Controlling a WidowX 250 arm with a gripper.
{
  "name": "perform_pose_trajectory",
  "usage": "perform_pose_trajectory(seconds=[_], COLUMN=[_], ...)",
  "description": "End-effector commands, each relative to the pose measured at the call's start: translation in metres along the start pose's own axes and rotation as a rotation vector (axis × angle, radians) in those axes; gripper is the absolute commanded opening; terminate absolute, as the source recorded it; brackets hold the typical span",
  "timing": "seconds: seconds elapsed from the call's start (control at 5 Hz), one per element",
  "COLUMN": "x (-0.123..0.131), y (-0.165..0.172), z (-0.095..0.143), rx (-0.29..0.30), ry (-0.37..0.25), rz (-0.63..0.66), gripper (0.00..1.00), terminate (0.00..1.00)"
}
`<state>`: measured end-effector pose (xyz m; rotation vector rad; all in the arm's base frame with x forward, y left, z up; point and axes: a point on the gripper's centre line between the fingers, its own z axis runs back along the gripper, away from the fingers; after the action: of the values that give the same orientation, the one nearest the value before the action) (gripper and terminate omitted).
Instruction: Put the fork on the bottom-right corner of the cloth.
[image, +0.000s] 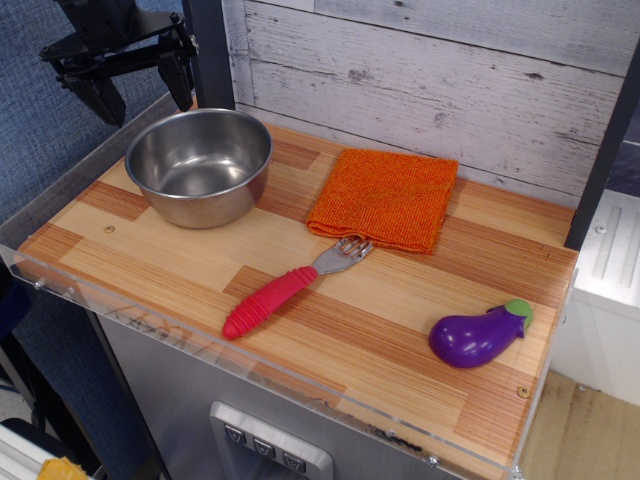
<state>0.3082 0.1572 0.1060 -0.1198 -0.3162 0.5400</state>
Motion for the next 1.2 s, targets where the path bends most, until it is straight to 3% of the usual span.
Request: perform_pose_trajectory(seconds=[0.0, 0.2, 0.4, 0.6, 1.0], x=[0.0, 0.007, -0.003, -0.025, -0.07], y=[0.0, -0.029, -0.046, -0.049, -0.045], z=[0.0, 0.003, 0.009, 0.028, 0.022], rx=[0.0, 0.036, 0.032, 0.016, 0.022], ry=[0.0, -0.033, -0.025, -0.054, 0.054], rz=[0.0, -0.281, -0.544, -0.806, -1.114], gripper=[1.0, 1.0, 1.0, 1.0, 1.0], terminate=[0.0, 0.0, 0.0, 0.0, 0.0])
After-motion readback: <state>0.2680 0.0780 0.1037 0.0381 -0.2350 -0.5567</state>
